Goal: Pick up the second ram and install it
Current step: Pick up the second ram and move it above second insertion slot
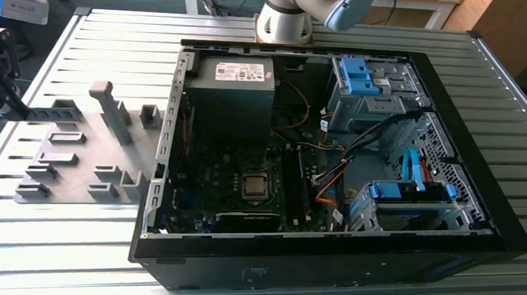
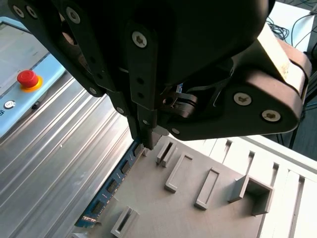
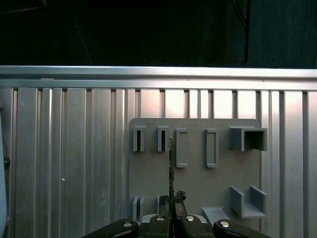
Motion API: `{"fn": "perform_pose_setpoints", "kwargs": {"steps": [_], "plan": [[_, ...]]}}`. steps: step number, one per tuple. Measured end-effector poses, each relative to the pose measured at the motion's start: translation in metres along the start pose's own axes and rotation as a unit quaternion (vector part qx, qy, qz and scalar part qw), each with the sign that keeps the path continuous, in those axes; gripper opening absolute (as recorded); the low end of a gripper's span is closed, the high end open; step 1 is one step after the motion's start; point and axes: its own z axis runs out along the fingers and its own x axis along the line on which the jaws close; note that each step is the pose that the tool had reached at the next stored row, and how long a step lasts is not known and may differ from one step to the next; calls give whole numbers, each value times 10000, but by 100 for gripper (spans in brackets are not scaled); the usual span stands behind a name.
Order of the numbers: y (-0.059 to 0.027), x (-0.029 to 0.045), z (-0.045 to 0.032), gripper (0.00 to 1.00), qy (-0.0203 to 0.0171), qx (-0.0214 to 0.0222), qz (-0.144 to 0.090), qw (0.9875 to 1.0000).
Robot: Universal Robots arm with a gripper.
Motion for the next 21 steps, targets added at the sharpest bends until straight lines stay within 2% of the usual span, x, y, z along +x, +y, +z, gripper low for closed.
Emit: {"fn": "perform_pose_setpoints", "kwargs": {"steps": [21], "plan": [[1, -3, -120, 14, 0, 0, 0, 10000]]}}
